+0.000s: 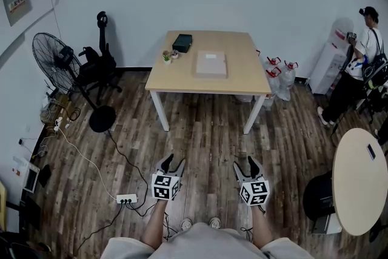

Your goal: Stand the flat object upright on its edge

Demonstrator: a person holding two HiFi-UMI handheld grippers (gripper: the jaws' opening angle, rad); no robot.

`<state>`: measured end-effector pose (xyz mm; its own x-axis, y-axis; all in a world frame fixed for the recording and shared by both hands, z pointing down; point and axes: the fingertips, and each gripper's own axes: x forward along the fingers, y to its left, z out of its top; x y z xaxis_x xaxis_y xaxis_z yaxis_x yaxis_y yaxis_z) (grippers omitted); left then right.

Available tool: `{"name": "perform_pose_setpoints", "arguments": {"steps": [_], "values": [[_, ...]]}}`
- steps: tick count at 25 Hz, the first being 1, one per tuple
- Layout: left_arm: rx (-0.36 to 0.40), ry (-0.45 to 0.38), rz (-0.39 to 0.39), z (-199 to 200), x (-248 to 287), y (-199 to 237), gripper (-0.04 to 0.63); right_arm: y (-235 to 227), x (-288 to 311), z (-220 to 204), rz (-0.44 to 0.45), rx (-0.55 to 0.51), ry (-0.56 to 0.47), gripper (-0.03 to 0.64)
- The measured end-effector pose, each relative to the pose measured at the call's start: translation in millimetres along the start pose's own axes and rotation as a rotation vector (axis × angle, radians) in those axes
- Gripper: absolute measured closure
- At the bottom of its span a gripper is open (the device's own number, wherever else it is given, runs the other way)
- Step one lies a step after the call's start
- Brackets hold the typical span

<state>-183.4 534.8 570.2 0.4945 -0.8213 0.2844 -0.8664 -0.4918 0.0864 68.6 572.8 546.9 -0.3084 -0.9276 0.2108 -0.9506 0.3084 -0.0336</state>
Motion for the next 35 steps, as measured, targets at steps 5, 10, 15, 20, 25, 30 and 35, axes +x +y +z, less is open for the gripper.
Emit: {"name": "perform_pose_setpoints", "arguments": {"steps": [5, 10, 15, 20, 25, 30, 35], "values": [[-0.002, 0.007, -0.020, -4, 1, -11, 0.344, 3, 1, -5, 0.035, -0.026, 0.024, 0.249], [-0.001, 0.017, -0.012, -4, 5, -18, 0.339, -1, 0, -10, 0.051, -0.039, 0.035, 0.255], [0.004, 0.014, 0.001, 0, 12, -27, 0.339, -11, -2, -9, 0.059, -0.049, 0.040, 0.265], [0.005, 0.008, 0.018, 1, 22, -38, 0.339, -28, -1, -13, 0.071, -0.053, 0.044, 0.272], [0.003, 0.003, 0.036, 1, 32, -50, 0.339, -46, -1, -16, 0.082, -0.062, 0.049, 0.275], [0.005, 0.013, 0.038, 0, 44, -55, 0.339, -59, 5, -18, 0.079, -0.056, 0.052, 0.276], [0.004, 0.019, 0.032, 1, 64, -54, 0.339, -73, 18, -22, 0.070, -0.049, 0.060, 0.278]]}}
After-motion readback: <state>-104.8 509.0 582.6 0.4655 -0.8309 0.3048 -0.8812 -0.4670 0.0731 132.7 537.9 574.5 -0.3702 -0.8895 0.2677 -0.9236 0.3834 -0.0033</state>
